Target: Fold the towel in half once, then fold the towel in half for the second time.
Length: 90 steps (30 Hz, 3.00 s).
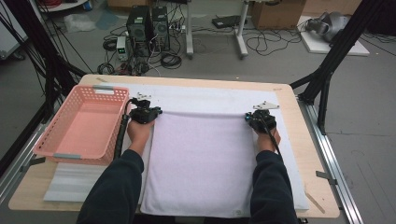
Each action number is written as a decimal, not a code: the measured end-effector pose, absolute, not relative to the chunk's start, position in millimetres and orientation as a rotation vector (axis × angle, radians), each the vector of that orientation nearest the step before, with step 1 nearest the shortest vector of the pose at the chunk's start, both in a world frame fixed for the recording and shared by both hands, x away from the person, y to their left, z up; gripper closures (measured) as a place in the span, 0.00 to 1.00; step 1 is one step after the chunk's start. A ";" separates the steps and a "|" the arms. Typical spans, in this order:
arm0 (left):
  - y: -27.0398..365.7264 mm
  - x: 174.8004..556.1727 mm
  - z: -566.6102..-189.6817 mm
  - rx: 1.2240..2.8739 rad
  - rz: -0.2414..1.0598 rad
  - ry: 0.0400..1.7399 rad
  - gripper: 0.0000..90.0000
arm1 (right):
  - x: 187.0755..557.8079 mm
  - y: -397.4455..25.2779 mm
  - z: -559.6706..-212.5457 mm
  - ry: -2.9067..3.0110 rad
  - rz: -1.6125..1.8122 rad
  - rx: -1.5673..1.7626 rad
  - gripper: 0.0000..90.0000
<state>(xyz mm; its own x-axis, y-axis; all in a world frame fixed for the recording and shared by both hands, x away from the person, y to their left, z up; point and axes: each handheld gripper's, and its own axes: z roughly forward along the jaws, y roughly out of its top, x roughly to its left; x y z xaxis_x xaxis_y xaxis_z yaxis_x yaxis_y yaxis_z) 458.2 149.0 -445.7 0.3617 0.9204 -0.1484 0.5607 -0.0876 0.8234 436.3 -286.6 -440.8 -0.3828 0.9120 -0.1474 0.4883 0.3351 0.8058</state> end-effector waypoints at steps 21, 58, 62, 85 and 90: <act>141.2 397.3 -414.1 1.667 0.413 1.015 0.22 | 362.7 -328.4 -413.0 2.068 1.129 1.326 0.42; 159.1 378.7 -421.4 1.695 0.439 1.001 0.22 | 318.3 -324.7 -420.5 2.110 1.141 1.158 0.18; 163.1 390.0 -423.0 1.704 0.437 1.043 0.22 | 332.6 -322.1 -425.6 2.146 1.128 1.192 0.18; 146.2 456.9 -448.2 1.923 0.503 1.188 0.50 | 413.6 -294.1 -430.3 2.179 1.086 1.279 0.23; 151.1 456.9 -450.6 1.945 0.469 1.152 0.69 | 425.8 -295.7 -441.9 2.167 1.044 1.355 0.23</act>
